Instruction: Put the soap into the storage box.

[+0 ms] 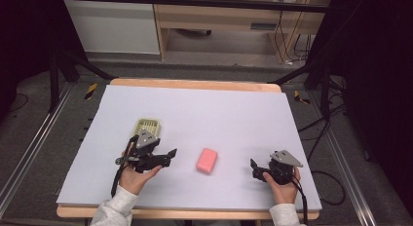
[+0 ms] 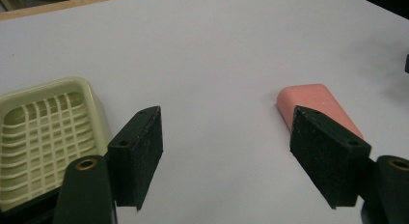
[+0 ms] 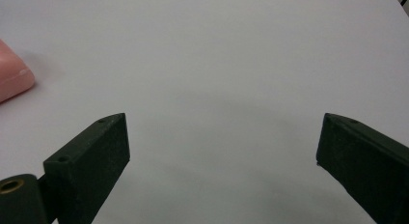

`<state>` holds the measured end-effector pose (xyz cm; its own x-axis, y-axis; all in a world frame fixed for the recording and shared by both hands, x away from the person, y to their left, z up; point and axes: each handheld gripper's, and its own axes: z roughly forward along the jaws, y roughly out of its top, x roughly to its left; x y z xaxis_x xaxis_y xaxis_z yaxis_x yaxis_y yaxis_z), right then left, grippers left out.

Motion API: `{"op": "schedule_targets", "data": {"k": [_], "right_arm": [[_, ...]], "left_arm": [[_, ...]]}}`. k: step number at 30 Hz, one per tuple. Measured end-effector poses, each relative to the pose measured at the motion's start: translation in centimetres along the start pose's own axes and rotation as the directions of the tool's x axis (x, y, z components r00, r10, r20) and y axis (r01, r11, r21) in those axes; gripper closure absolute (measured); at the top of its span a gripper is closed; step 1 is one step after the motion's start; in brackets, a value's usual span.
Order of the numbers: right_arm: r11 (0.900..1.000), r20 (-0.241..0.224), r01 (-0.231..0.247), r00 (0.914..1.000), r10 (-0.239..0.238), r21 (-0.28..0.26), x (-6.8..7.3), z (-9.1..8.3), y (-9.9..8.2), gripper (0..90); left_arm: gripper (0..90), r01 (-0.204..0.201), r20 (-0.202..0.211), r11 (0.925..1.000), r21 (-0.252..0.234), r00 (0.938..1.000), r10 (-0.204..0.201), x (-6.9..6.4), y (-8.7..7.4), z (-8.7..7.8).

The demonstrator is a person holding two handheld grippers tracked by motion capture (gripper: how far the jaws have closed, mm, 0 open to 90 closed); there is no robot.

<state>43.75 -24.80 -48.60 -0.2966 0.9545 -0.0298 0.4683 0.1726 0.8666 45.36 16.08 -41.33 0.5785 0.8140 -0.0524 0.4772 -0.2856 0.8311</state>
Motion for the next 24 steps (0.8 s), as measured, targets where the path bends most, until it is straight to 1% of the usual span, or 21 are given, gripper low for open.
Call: {"op": "schedule_targets", "data": {"k": [3, 10, 13, 19, 21, 24], "right_arm": [[1.0000, 0.000, 0.000, 1.0000, 0.000, 0.001, 0.0, 0.0, 0.0, 5.0], [1.0000, 0.000, 0.000, 1.0000, 0.000, 0.001, 0.0, 0.0, 0.0, 5.0], [1.0000, 0.000, 0.000, 1.0000, 0.000, 0.001, 0.0, 0.0, 0.0, 5.0], [1.0000, 0.001, 0.001, 1.0000, -0.001, 0.000, 0.0, 0.0, 0.0, 5.1], [1.0000, 0.000, -0.001, 1.0000, 0.001, 0.000, 0.0, 0.0, 0.0, 5.1], [1.0000, 0.000, 0.000, 1.0000, 0.000, 0.000, 0.0, 0.0, 0.0, 5.1]], "left_arm": [[27.1, -0.015, -0.001, 0.9999, 0.005, 0.9999, 0.015, -0.3, 0.3, 0.2], [27.0, -0.025, 0.014, 0.9997, 0.007, 0.9996, 0.025, -1.1, 0.9, 0.7], [27.0, -0.034, 0.024, 0.9993, 0.018, 0.9992, 0.034, -1.6, 1.1, 1.1], [27.0, -0.041, 0.034, 0.9988, 0.027, 0.9986, 0.040, -2.1, 1.3, 1.7], [27.0, -0.053, 0.036, 0.9977, 0.043, 0.9980, 0.052, -2.4, 1.4, 2.0], [26.9, -0.048, 0.044, 0.9979, 0.045, 0.9980, 0.046, -2.6, 1.4, 2.3]]}}
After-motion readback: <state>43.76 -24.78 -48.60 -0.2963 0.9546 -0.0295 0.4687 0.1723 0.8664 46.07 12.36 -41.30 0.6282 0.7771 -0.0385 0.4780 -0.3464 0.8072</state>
